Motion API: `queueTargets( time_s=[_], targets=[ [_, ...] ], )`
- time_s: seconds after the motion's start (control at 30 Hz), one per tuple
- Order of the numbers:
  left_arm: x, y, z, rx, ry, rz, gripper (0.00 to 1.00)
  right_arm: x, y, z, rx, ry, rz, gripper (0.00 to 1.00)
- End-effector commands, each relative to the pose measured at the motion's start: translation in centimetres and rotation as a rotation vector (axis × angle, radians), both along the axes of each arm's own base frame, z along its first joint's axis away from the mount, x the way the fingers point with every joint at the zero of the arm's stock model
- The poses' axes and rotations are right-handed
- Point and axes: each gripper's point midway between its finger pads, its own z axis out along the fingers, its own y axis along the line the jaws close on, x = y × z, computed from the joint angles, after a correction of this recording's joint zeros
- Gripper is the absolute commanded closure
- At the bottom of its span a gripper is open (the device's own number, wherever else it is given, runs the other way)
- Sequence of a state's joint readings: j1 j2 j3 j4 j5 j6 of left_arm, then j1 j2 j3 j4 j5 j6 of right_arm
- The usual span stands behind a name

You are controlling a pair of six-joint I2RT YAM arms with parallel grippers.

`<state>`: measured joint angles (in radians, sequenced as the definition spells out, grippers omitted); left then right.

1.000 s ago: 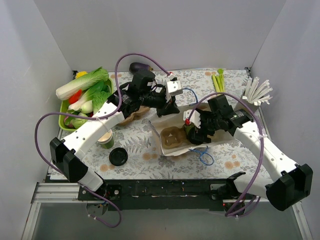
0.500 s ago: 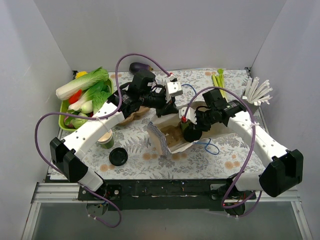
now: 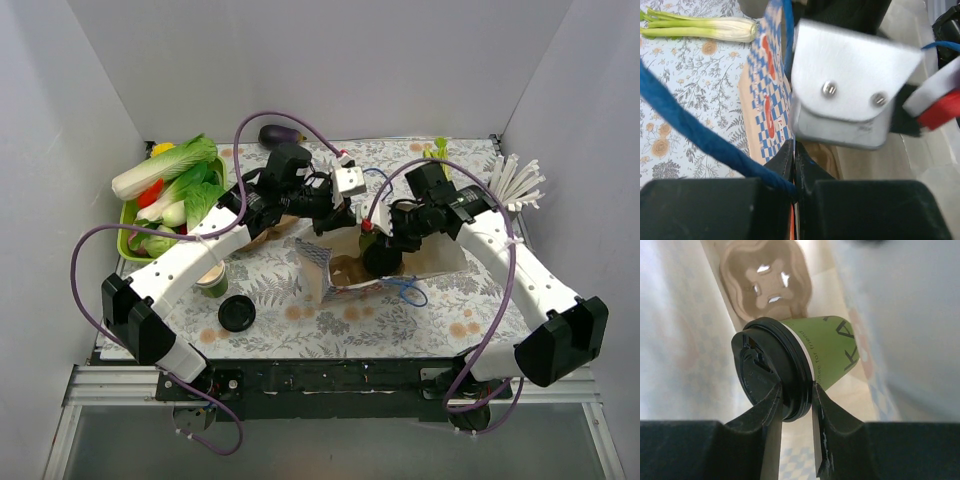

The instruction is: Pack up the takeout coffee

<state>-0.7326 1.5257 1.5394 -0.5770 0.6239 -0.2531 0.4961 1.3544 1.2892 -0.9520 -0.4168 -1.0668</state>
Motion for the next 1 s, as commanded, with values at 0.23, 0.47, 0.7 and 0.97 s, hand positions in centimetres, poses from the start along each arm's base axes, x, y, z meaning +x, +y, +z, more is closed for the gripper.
queueTargets(
  time_s=[0.23, 0.47, 0.7, 0.97],
  targets=[
    [3.1, 0.5, 0.5, -0.008, -0.094, 0.152, 1.0, -3.1, 0.9, 11.1, 0.158, 0.015, -0.036, 0.96],
    [6.8, 0.2, 0.4, 0.008, -0.155, 0.214, 0.99, -4.1, 0.0, 17.1, 0.227, -0.063, -0.111, 0.97],
    [9.4, -0.7, -0.2, 0.018, -0.129, 0.222, 0.99, -5.7, 0.1, 21.5, 0.347, -0.096, -0.134, 0.98],
    [12.6, -1.3, 1.6, -0.031, -0.086, 0.285, 0.91, -9.4, 0.5, 23.4, 0.46, -0.037, -0.068, 0.99]
  ],
)
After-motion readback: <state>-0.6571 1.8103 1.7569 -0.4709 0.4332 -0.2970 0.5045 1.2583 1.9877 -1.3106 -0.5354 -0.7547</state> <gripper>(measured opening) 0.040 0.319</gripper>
